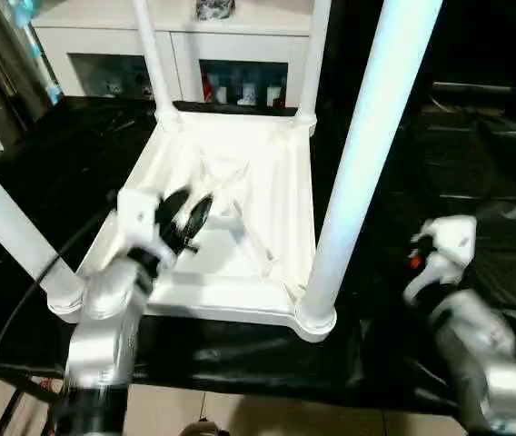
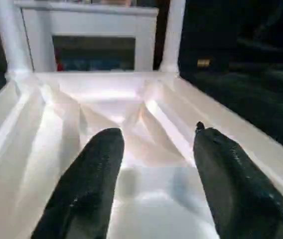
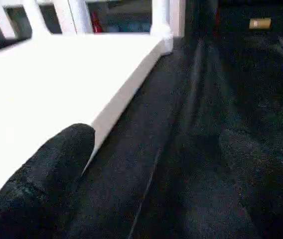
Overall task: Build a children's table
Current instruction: Rotate leg to tighten
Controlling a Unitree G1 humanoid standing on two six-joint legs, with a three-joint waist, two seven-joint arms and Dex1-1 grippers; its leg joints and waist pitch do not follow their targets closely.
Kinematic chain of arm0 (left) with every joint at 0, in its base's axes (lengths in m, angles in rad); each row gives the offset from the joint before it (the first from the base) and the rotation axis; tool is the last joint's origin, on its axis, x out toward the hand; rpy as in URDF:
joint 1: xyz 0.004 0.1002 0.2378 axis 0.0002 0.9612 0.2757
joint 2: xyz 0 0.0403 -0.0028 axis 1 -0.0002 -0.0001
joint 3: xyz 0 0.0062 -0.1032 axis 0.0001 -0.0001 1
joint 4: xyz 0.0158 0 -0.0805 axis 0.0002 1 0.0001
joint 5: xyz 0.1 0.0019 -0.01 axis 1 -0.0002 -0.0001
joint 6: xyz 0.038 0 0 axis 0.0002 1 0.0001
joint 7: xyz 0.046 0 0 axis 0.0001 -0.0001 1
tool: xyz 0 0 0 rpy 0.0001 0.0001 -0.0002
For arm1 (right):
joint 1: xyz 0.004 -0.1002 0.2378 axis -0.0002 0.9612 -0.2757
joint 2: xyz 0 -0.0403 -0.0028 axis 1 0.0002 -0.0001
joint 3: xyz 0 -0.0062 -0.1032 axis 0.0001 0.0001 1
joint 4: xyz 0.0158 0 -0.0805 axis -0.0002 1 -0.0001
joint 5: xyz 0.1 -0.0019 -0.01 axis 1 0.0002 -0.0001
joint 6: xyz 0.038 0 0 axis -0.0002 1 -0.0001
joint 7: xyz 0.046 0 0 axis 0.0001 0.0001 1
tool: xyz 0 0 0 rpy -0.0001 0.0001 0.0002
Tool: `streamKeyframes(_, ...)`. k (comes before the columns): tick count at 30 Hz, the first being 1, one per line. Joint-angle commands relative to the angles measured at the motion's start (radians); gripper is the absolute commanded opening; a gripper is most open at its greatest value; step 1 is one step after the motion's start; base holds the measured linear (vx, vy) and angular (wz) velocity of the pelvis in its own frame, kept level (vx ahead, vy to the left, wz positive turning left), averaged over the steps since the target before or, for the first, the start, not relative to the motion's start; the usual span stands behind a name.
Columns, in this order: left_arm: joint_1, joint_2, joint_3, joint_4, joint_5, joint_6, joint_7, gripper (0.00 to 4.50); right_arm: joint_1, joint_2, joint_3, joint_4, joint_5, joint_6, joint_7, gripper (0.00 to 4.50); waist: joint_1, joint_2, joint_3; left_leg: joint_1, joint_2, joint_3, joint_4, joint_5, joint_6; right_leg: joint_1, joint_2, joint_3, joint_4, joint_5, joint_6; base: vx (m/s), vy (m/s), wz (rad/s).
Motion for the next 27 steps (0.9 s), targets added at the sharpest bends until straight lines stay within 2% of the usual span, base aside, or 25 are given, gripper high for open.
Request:
streamKeyframes(1,0.019,-0.008,-0.020,-0.040,0.023,-0.010,0.026,2.79,0.013,0.007,0.005,-0.044,-0.020,0.008,-0.024,4.50,-0.008,-0.005,-0.052,0.009,0.081,-0.042,-0.086,-0.289,0.005,0.037,-0.097,0.074,-0.097,-0.366,-0.060,0.000,0.000,0.00)
streamKeyframes(3,0.055,-0.018,-0.019,-0.060,0.039,0.002,0.061,2.79,0.024,0.012,0.003,-0.052,-0.045,0.031,-0.063,4.50,-0.010,-0.003,-0.051,0.008,0.082,-0.045,-0.088,-0.299,-0.001,0.038,-0.098,0.074,-0.098,-0.376,-0.054,0.000,0.000,0.00)
streamKeyframes(5,0.094,-0.026,-0.025,-0.103,0.051,0.030,0.096,2.79,0.036,0.014,-0.002,-0.055,-0.079,0.018,-0.099,4.50,-0.013,-0.003,-0.051,0.008,0.079,-0.044,-0.087,-0.300,0.001,0.038,-0.098,0.075,-0.100,-0.384,-0.046,0.000,0.000,0.00)
streamKeyframes(8,0.122,-0.026,-0.040,-0.140,0.075,0.047,0.131,2.79,0.044,0.019,-0.017,-0.046,-0.085,0.003,-0.130,4.50,-0.016,-0.004,-0.050,0.007,0.077,-0.043,-0.087,-0.294,0.004,0.036,-0.095,0.075,-0.100,-0.375,-0.046,0.000,0.000,0.00)
streamKeyframes(9,0.122,-0.026,-0.040,-0.140,0.075,0.047,0.131,2.79,0.044,0.019,-0.017,-0.046,-0.085,0.003,-0.129,4.50,-0.015,-0.005,-0.049,0.008,0.075,-0.042,-0.087,-0.299,0.009,0.035,-0.095,0.075,-0.102,-0.392,-0.039,0.000,0.000,0.00)
streamKeyframes(10,0.125,-0.028,-0.050,-0.146,0.076,0.048,0.129,2.79,0.049,0.007,-0.005,-0.041,-0.079,0.005,-0.118,4.50,-0.015,-0.013,-0.048,0.008,0.075,-0.042,-0.086,-0.296,0.012,0.035,-0.095,0.074,-0.105,-0.400,-0.032,0.000,0.000,0.00)
streamKeyframes(12,0.127,-0.028,-0.059,-0.157,0.081,0.059,0.136,2.79,0.050,0.001,0.007,-0.042,-0.078,0.016,-0.107,4.50,-0.013,-0.008,-0.049,0.009,0.077,-0.043,-0.086,-0.293,0.014,0.033,-0.096,0.075,-0.103,-0.401,-0.032,0.000,0.000,0.00)
streamKeyframes(18,0.134,-0.022,-0.073,-0.180,0.075,0.079,0.148,2.79,0.048,0.007,0.017,-0.039,-0.084,0.016,-0.112,4.50,-0.013,-0.008,-0.051,0.006,0.077,-0.043,-0.086,-0.277,0.015,0.035,-0.094,0.076,-0.096,-0.349,-0.043,0.000,0.000,0.00)
streamKeyframes(21,0.129,-0.022,-0.074,-0.179,0.067,0.082,0.144,2.79,0.051,0.008,0.020,-0.040,-0.082,0.016,-0.114,4.50,-0.013,-0.003,-0.050,0.008,0.076,-0.043,-0.086,-0.287,0.013,0.034,-0.094,0.076,-0.098,-0.361,-0.044,0.000,0.000,0.00)
streamKeyframes(24,0.125,-0.017,-0.080,-0.178,0.063,0.088,0.139,2.79,0.055,0.007,0.024,-0.040,-0.081,0.013,-0.115,4.50,-0.013,-0.004,-0.049,0.008,0.076,-0.043,-0.087,-0.297,0.010,0.034,-0.094,0.076,-0.101,-0.373,-0.038,0.000,0.000,0.00)
streamKeyframes(25,0.125,-0.014,-0.087,-0.180,0.062,0.091,0.135,2.79,0.055,0.007,0.025,-0.040,-0.082,0.011,-0.117,4.50,-0.013,-0.004,-0.052,0.002,0.077,-0.044,-0.084,-0.257,0.015,0.032,-0.092,0.076,-0.098,-0.325,-0.045,0.000,0.000,0.00)
streamKeyframes(26,0.125,-0.012,-0.091,-0.181,0.061,0.092,0.133,2.79,0.055,0.007,0.026,-0.040,-0.082,0.010,-0.117,4.50,-0.013,-0.004,-0.056,-0.008,0.075,-0.044,-0.076,-0.181,0.029,0.029,-0.087,0.075,-0.093,-0.234,-0.062,0.000,0.000,0.00)
streamKeyframes(27,0.126,-0.012,-0.094,-0.182,0.059,0.088,0.134,2.79,0.053,0.007,0.026,-0.039,-0.083,0.010,-0.119,4.50,-0.013,-0.007,-0.071,-0.027,0.064,-0.038,-0.049,0.034,0.094,0.017,-0.072,0.064,-0.069,0.022,-0.112,0.000,0.000,0.00)
